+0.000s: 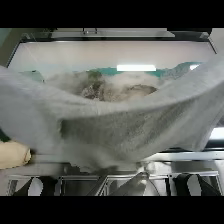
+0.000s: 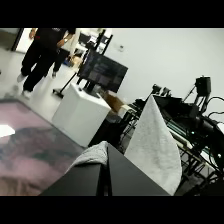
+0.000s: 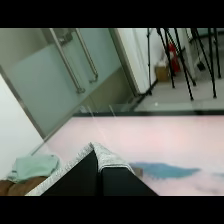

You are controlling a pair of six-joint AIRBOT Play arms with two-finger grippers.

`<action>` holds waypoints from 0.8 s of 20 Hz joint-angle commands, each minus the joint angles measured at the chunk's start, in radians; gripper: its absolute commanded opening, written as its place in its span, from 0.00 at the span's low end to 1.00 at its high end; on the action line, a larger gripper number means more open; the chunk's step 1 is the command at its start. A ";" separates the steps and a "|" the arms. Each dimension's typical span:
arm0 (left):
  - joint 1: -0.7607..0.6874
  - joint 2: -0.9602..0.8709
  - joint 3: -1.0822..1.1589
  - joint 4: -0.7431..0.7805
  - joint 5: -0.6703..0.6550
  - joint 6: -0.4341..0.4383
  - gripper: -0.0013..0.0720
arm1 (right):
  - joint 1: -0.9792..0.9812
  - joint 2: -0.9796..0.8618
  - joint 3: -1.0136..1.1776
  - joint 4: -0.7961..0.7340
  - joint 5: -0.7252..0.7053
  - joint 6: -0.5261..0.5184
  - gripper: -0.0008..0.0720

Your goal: Fold the shirts.

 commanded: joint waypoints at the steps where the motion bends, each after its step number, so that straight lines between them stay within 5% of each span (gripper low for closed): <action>1: -0.213 -0.145 -0.132 0.280 0.190 0.071 0.05 | 0.148 -0.109 -0.139 -0.227 -0.140 0.017 0.03; 7: -0.378 -0.667 -0.072 0.435 0.351 0.109 0.05 | 0.275 -0.574 -0.310 -0.220 -0.360 -0.126 0.03; 10: -0.381 -0.917 0.079 0.431 0.343 0.106 0.03 | 0.274 -0.845 -0.264 -0.087 -0.360 -0.233 0.03; 16: -0.381 -1.121 0.340 0.481 0.351 0.002 0.03 | 0.274 -1.152 -0.008 -0.048 -0.260 -0.208 0.03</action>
